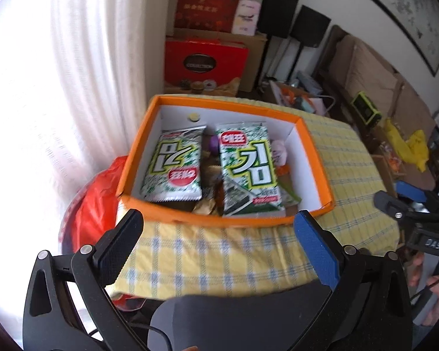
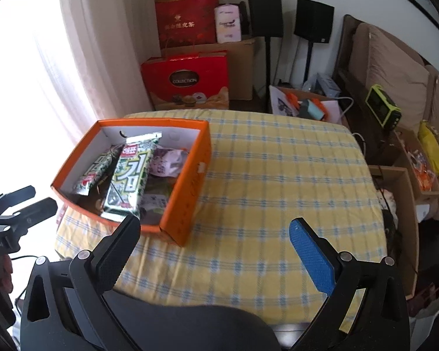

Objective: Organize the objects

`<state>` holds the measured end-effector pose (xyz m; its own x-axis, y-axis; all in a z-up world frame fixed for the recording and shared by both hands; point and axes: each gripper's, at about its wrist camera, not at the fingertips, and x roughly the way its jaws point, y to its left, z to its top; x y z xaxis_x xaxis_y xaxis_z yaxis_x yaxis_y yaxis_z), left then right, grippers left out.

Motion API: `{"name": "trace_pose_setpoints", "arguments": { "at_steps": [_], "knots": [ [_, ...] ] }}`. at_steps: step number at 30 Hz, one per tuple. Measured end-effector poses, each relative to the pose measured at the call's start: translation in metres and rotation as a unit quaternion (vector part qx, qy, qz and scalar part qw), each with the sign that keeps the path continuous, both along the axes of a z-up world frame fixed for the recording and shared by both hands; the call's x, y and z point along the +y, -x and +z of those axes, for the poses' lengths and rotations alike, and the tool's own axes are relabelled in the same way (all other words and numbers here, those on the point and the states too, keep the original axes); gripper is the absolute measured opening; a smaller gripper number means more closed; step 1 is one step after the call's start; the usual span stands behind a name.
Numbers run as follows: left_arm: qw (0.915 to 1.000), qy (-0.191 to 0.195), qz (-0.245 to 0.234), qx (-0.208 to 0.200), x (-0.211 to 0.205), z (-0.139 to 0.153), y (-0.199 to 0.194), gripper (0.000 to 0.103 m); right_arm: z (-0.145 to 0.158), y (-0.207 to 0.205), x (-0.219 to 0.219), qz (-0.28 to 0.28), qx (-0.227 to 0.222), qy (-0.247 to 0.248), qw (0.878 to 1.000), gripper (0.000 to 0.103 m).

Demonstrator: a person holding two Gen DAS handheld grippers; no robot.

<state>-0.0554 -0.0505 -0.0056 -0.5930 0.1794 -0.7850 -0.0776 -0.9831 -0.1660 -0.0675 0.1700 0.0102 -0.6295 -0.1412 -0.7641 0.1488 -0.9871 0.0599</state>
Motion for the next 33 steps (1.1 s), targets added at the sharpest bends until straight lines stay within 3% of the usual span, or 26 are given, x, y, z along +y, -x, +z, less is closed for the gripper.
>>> {"name": "trace_pose_setpoints", "arguments": {
  "at_steps": [4,8,12,19,24,33],
  "knots": [
    [1.0000,-0.008,0.003,-0.001,0.000,-0.002,-0.015,0.103,0.001,-0.013,0.006,-0.004,0.010,0.002,1.000,0.103],
    [0.9998,0.014,0.008,0.010,0.006,0.003,-0.030,0.103,0.002,-0.024,0.012,-0.012,0.018,-0.001,1.000,0.103],
    [0.9996,0.012,0.013,0.023,0.012,0.012,-0.041,0.103,0.000,-0.033,0.017,-0.019,0.019,-0.011,1.000,0.103],
    [0.9994,0.003,-0.015,0.031,0.033,0.022,-0.058,0.103,0.007,-0.053,0.025,-0.026,0.028,-0.010,0.999,0.103],
    [0.9984,0.030,-0.019,0.043,0.050,0.029,-0.065,0.103,0.010,-0.062,0.034,-0.033,0.031,-0.006,0.999,0.103],
    [0.9985,0.012,-0.033,0.043,0.062,0.031,-0.077,0.103,0.012,-0.076,0.046,-0.042,0.027,0.001,0.999,0.103]
  ]
}}
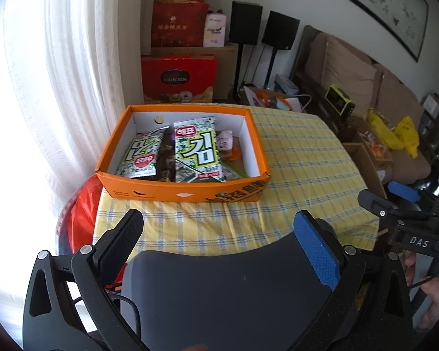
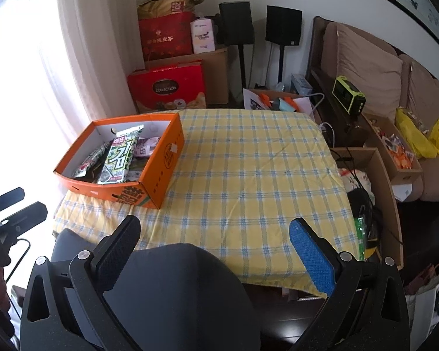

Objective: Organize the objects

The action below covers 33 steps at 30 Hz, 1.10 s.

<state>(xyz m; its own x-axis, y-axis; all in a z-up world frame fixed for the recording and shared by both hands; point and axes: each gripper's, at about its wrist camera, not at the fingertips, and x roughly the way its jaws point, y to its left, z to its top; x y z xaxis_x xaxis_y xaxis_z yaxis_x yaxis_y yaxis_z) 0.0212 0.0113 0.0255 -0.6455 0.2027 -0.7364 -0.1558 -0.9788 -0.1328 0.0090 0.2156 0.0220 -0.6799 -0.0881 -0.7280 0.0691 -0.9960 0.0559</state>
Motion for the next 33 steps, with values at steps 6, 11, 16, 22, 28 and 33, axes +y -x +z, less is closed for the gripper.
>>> {"name": "trace_pose_setpoints", "arguments": {
  "at_steps": [6,11,16,22,28,33],
  "knots": [
    [1.0000,0.009,-0.001,-0.002,0.007,0.000,-0.005,0.103,0.006,-0.008,0.001,-0.005,0.008,-0.011,1.000,0.103],
    [0.9999,0.016,-0.002,0.002,0.015,0.001,-0.007,0.103,0.009,-0.014,0.002,-0.008,0.008,-0.021,1.000,0.103],
    [0.9999,0.016,-0.003,-0.003,0.020,0.000,-0.003,0.103,0.011,-0.019,0.004,-0.009,0.009,-0.020,1.000,0.103],
    [0.9997,0.023,0.001,-0.001,0.022,0.000,-0.003,0.103,0.014,-0.021,0.003,-0.012,0.012,-0.021,1.000,0.103],
    [0.9997,0.024,0.000,0.001,0.023,0.001,-0.005,0.103,0.014,-0.022,0.001,-0.013,0.011,-0.022,1.000,0.103],
    [0.9998,0.021,0.002,-0.002,0.022,0.001,-0.004,0.103,0.014,-0.022,0.001,-0.013,0.010,-0.022,1.000,0.103]
  ]
}}
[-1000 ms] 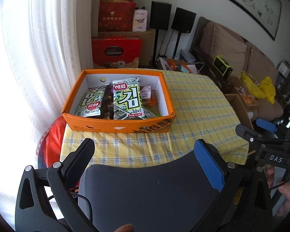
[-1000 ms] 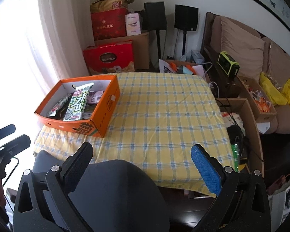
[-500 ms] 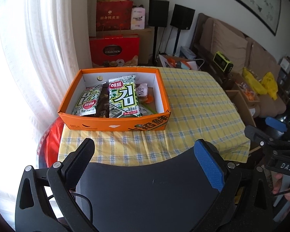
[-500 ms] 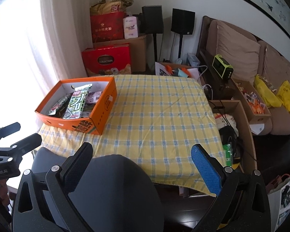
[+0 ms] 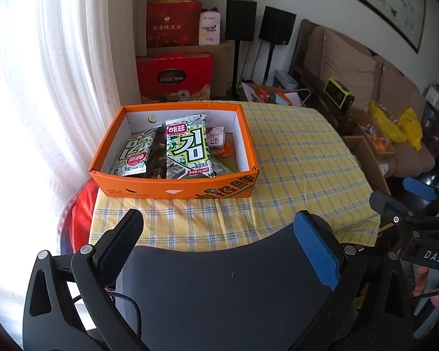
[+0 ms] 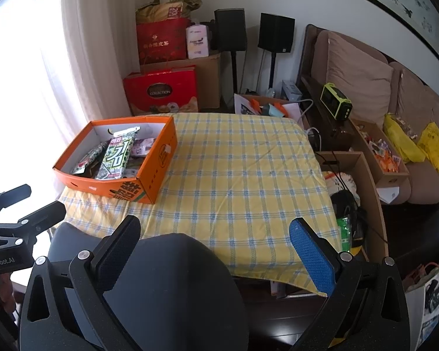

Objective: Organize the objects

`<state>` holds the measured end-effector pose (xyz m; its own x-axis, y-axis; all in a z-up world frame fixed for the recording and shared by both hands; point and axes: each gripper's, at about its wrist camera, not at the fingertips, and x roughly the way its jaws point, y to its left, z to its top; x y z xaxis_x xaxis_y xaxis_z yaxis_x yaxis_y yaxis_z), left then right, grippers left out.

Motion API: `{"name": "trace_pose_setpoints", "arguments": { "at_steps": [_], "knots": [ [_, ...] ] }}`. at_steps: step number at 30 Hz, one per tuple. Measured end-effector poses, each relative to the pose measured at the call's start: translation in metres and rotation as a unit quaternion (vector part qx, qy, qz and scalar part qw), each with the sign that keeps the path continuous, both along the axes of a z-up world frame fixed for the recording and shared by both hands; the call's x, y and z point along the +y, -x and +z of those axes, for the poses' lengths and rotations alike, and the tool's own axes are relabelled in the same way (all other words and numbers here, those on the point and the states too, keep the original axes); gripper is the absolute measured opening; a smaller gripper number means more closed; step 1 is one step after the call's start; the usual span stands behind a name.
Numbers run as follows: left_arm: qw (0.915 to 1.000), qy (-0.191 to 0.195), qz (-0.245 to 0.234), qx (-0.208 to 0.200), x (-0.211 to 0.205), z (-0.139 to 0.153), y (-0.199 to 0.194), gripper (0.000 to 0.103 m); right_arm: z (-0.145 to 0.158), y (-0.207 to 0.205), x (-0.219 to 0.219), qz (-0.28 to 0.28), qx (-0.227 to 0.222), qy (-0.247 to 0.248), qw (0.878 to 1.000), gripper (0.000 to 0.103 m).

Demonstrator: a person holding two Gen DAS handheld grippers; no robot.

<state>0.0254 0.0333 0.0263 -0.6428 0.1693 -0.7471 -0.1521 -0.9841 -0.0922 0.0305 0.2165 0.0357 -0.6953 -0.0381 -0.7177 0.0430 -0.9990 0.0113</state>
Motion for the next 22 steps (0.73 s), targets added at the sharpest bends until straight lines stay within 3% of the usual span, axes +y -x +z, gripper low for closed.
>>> {"name": "trace_pose_setpoints", "arguments": {
  "at_steps": [22],
  "knots": [
    [0.9998,0.014,0.003,0.015,0.0036,0.0041,-0.0032,0.103,0.0009,-0.0011,0.0020,-0.002,0.003,0.003,1.000,0.103]
  ]
}}
